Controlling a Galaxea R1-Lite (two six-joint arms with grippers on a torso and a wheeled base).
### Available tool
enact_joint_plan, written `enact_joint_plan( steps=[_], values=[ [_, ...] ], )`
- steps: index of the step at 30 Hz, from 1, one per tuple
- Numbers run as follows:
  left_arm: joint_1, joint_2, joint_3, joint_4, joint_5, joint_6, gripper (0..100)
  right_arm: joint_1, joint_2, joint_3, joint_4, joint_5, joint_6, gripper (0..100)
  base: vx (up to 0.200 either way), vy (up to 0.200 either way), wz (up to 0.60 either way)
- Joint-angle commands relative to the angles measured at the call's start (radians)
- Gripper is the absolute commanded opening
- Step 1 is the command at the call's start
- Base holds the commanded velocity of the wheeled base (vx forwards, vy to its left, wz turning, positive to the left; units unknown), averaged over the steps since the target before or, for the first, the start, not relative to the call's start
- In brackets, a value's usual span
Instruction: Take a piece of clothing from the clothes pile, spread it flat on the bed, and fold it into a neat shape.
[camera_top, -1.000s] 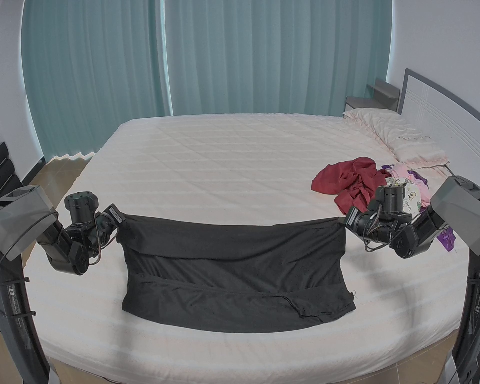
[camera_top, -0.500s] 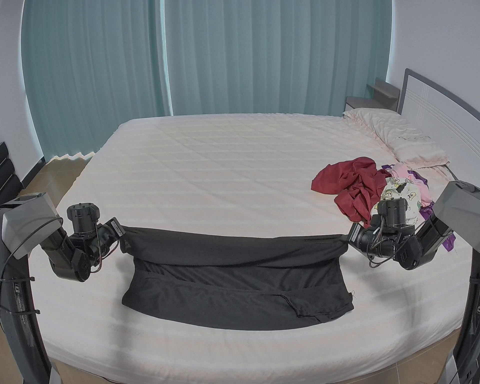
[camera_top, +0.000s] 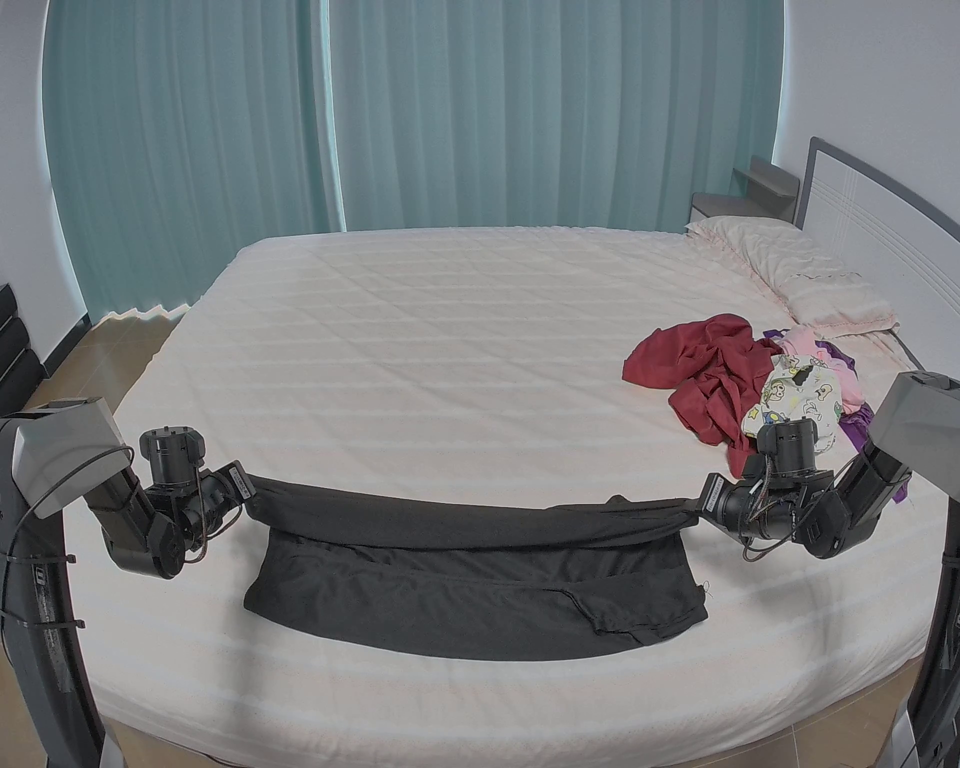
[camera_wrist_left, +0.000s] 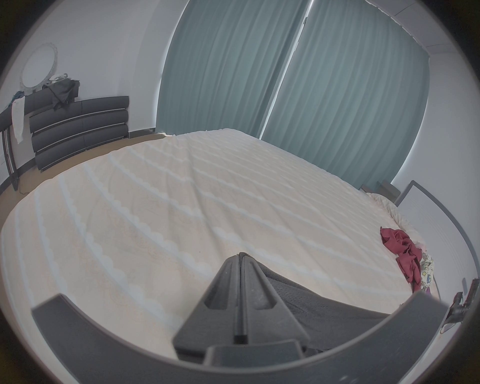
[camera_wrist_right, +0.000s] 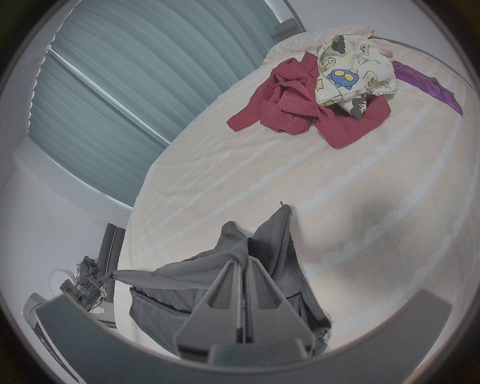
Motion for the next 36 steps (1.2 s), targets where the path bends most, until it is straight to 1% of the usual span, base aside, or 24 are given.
enact_joint_plan(
  steps=[1,10,11,16,19,20,21,24,29,31,34,36],
  values=[
    [-0.002,0.005,-0.008,0.0,0.0,-0.001,0,0.003,0.007,0.003,0.0,0.0,0.001,0,0.0,0.0,0.0],
    [0.006,0.012,0.066,0.003,0.0,0.007,0,0.004,0.013,0.074,0.0,-0.001,-0.019,0,0.0,0.0,0.0],
    [0.006,0.014,0.081,0.006,0.0,0.011,0,0.004,0.018,0.089,0.0,0.002,-0.038,0,0.0,0.0,0.0],
    [0.005,0.032,0.127,0.003,0.0,0.077,0,0.004,0.044,0.113,-0.001,0.002,-0.07,0,0.0,0.0,0.0],
    [0.003,0.045,0.139,0.006,0.001,0.093,0,0.006,0.059,0.123,-0.001,0.002,-0.075,0,0.0,0.0,0.0],
    [0.003,0.052,0.141,0.006,0.001,0.093,100,0.007,0.065,0.127,-0.001,0.0,-0.075,0,0.0,0.0,0.0],
    [0.003,0.055,0.149,0.007,0.001,0.093,100,0.007,0.068,0.129,-0.001,0.0,-0.076,100,0.0,0.0,0.0],
    [0.003,0.057,0.187,0.003,0.001,0.094,100,0.018,0.071,0.132,-0.001,0.0,-0.075,100,0.0,0.0,0.0],
    [0.005,0.04,0.233,-0.016,0.001,0.079,100,0.01,0.044,0.13,-0.012,-0.001,-0.069,100,0.0,0.0,0.0],
    [0.015,0.002,0.261,-0.046,0.001,0.044,100,0.003,-0.002,0.129,-0.029,0.003,-0.064,100,0.0,0.0,0.0],
    [0.031,-0.054,0.273,-0.049,-0.003,-0.041,100,-0.004,-0.038,0.123,-0.046,0.019,-0.061,100,0.0,0.0,0.0],
    [0.031,-0.054,0.273,-0.049,-0.003,-0.041,100,-0.004,-0.038,0.123,-0.046,0.019,-0.061,100,0.0,0.0,0.0]
  ],
)
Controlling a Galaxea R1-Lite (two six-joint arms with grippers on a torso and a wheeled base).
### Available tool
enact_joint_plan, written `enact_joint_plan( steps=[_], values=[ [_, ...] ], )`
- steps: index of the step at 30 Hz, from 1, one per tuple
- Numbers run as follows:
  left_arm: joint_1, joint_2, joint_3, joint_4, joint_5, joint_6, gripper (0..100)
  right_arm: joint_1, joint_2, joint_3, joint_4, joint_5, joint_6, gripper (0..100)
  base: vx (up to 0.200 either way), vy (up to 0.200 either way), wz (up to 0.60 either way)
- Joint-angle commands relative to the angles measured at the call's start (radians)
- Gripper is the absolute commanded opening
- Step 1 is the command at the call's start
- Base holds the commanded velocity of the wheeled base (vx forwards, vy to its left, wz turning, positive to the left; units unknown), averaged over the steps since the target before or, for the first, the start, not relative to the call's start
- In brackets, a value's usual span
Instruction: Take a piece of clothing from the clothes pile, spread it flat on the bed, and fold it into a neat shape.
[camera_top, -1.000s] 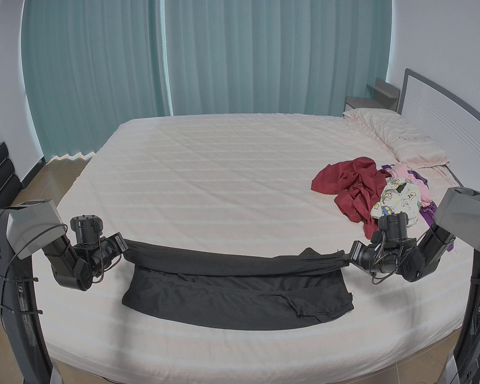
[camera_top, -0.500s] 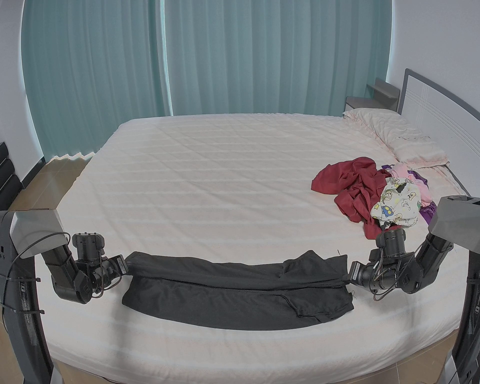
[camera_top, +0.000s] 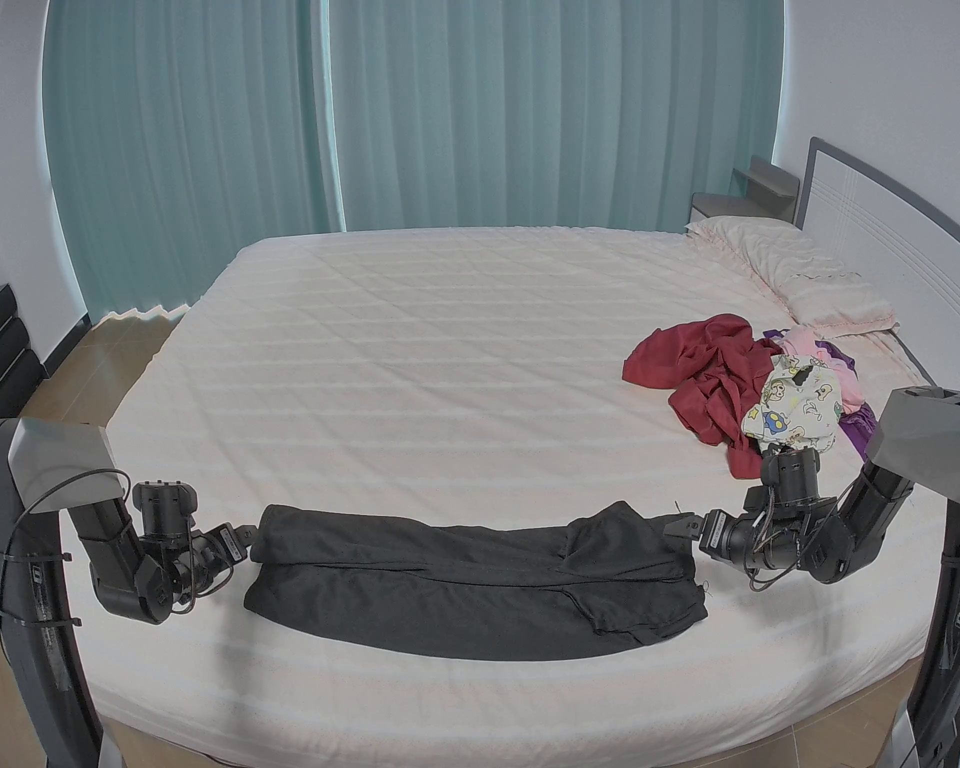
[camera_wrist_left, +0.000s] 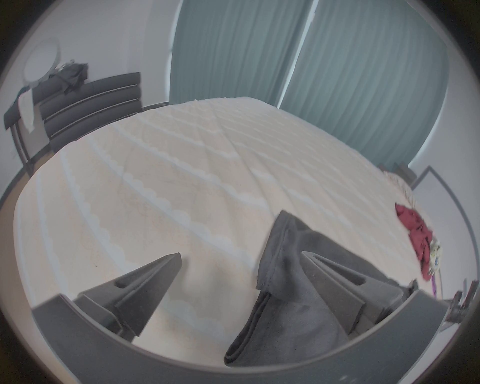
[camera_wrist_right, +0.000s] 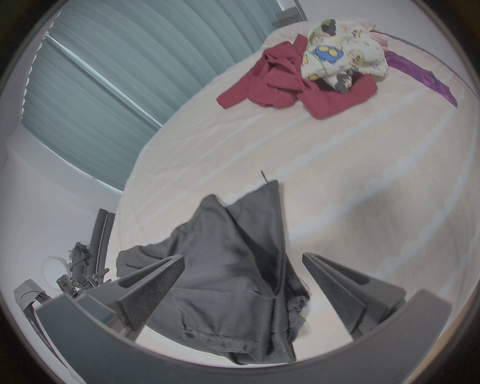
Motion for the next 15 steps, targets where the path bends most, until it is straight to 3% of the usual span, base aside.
enact_joint_plan(
  steps=[1,9,15],
  values=[
    [0.01,-0.106,0.025,0.002,-0.035,-0.138,100,0.002,-0.041,-0.037,-0.014,0.043,0.002,100,0.0,0.0,0.0],
    [-0.013,-0.134,0.033,-0.01,-0.251,-0.478,100,0.054,0.077,-0.152,0.009,0.058,-0.002,100,0.0,0.0,0.0],
    [-0.015,-0.082,0.053,-0.038,-0.293,-0.501,100,0.057,0.114,-0.217,0.084,0.055,-0.024,100,0.0,0.0,0.0]
  ],
)
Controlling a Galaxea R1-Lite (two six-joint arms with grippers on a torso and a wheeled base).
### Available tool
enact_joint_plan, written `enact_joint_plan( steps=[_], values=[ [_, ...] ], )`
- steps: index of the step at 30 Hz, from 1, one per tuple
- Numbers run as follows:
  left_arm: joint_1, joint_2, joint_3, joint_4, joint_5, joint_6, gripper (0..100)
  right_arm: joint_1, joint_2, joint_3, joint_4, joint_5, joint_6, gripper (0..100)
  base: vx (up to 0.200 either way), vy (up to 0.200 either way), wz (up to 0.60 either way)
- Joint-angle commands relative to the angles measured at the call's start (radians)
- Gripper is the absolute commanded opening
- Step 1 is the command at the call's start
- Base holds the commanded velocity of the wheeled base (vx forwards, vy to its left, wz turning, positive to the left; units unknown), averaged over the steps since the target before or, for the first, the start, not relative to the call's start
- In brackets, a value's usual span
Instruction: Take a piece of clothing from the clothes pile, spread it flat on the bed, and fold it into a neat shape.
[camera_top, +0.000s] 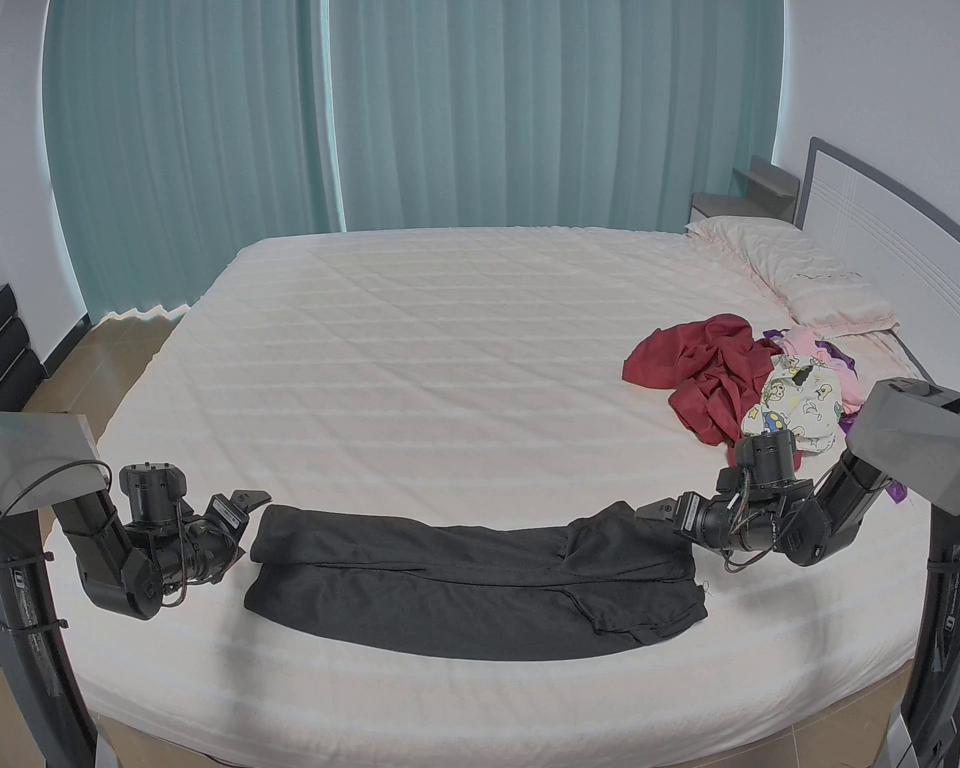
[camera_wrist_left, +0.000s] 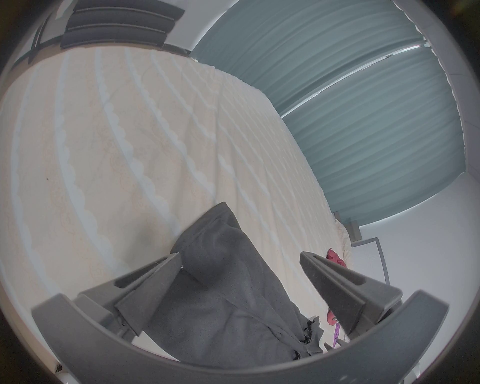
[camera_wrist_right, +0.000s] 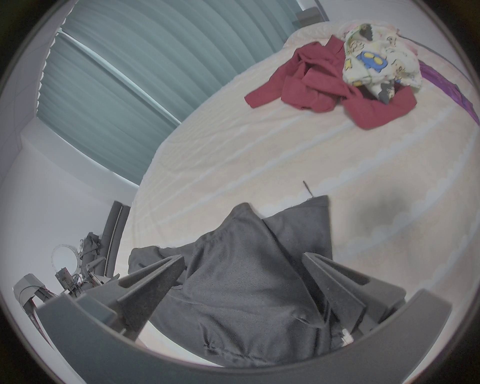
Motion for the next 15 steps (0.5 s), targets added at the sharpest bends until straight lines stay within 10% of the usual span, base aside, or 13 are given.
enact_joint_plan(
  steps=[1,11,12,15],
  values=[
    [-0.005,0.019,0.02,-0.015,-0.011,-0.008,100,0.013,0.07,-0.062,0.021,0.001,-0.01,100,0.0,0.0,0.0],
    [-0.005,0.03,0.052,-0.066,-0.011,-0.008,100,0.031,0.123,-0.094,0.059,-0.019,-0.053,100,0.0,0.0,0.0],
    [-0.005,0.033,0.052,-0.07,-0.011,-0.006,100,0.031,0.125,-0.095,0.059,-0.028,-0.054,0,0.0,0.0,0.0],
    [-0.005,0.039,0.055,-0.082,-0.009,-0.006,100,0.028,0.12,-0.098,0.065,-0.047,-0.054,0,0.0,0.0,0.0]
  ],
)
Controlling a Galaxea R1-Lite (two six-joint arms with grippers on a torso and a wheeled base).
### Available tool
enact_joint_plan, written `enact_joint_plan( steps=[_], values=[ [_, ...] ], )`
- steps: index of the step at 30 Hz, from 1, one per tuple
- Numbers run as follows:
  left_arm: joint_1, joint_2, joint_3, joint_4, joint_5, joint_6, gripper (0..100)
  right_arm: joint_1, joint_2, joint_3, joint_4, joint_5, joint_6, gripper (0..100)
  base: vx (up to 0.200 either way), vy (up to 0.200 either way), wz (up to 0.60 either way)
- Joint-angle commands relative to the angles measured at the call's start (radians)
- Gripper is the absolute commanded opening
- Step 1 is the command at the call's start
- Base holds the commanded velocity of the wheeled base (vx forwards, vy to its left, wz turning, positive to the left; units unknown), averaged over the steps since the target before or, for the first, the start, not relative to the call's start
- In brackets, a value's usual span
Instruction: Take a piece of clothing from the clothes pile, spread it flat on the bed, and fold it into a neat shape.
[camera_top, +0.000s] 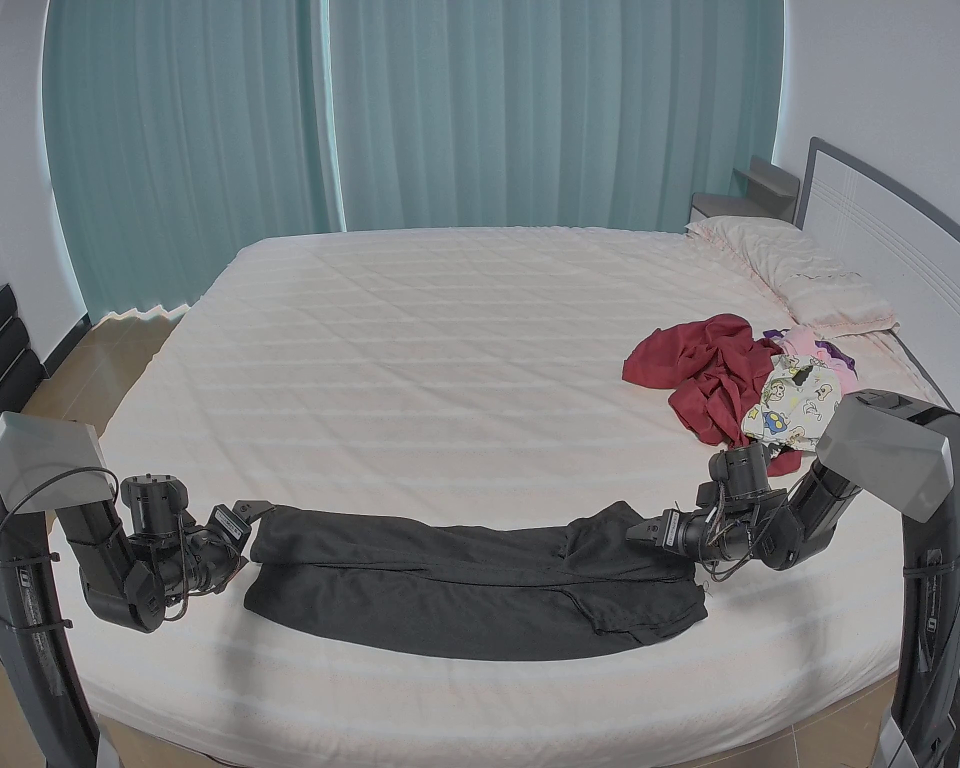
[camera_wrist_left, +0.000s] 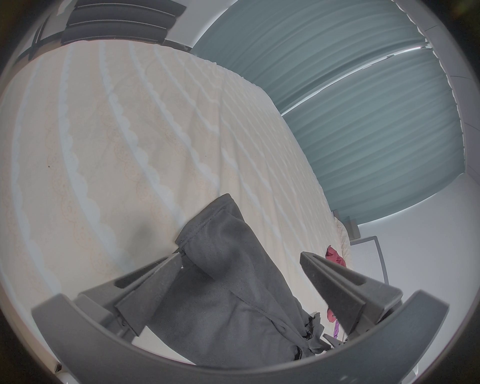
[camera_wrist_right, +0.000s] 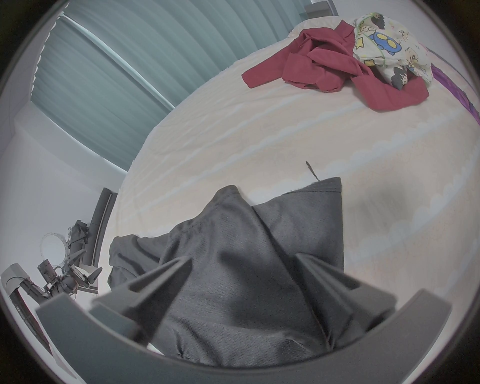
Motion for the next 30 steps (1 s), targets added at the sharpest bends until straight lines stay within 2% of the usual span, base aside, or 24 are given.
enact_joint_plan(
  steps=[1,13,18,26,27,30],
  values=[
    [0.0,0.013,0.008,-0.012,0.001,0.002,100,-0.001,0.005,0.006,0.014,-0.004,0.001,0,0.0,0.0,0.0],
    [-0.012,0.045,0.022,-0.075,0.009,0.005,100,-0.004,-0.063,0.113,0.04,-0.009,0.007,0,0.0,0.0,0.0],
    [-0.012,0.05,0.026,-0.087,0.009,0.006,100,-0.004,-0.064,0.147,0.037,-0.05,0.007,0,0.0,0.0,0.0],
    [-0.014,0.054,0.026,-0.087,0.009,0.008,100,-0.004,-0.09,0.182,0.035,-0.055,0.007,0,0.0,0.0,0.0],
    [-0.014,0.054,0.026,-0.087,0.009,0.008,100,-0.004,-0.09,0.182,0.031,-0.055,0.007,100,0.0,0.0,0.0],
    [-0.014,0.056,0.026,-0.087,0.01,0.014,100,-0.006,-0.089,0.182,-0.005,-0.064,0.015,100,0.0,0.0,0.0]
  ],
)
